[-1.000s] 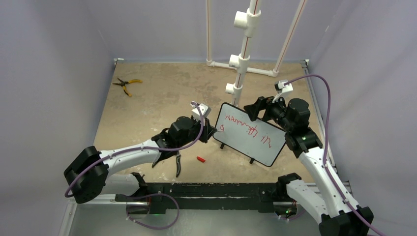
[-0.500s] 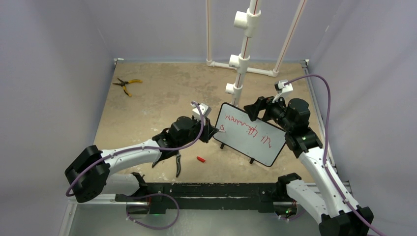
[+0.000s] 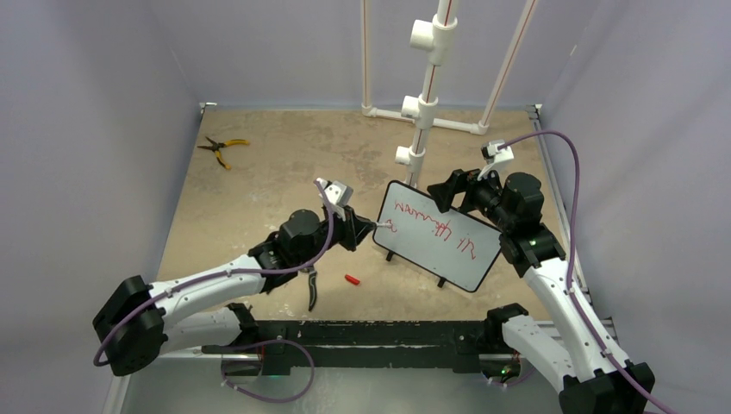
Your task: Write a sentence on the whiteboard
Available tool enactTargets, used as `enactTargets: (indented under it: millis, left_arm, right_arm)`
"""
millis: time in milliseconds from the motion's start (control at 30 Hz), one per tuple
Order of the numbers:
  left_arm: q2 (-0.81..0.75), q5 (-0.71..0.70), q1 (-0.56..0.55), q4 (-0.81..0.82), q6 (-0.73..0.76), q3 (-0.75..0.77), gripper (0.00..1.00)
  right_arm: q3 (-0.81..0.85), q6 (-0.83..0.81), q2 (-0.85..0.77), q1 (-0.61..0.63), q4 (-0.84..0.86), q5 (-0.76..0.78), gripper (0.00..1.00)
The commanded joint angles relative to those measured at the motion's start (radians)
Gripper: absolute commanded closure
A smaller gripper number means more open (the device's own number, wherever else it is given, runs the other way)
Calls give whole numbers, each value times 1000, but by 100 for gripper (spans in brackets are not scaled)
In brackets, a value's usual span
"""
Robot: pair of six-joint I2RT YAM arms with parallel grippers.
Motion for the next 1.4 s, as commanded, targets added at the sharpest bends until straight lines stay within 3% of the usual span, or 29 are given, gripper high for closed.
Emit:
enactTargets:
  millis: [0,200,433,767,1367]
  left_arm:
    - [-82,-26,-1,-7,-33,-53,100]
    - [-124,-31,-1,-19,-59,-88,100]
    - [-130,-72,-9,81,-89,-144,100]
    - [-73,-231,-140,170,-53,-135,100]
    - [18,-211,-151,265,-83,-125,100]
  right_arm:
    - [9,-15,3,5,40,-8,6]
    - [11,-16,17,5,43,-11,6]
    - [7,-16,7,5,50,-20,6]
    - [15,-5,-45,5,47,33,6]
    - [-2,-19,-70,4,61,6,6]
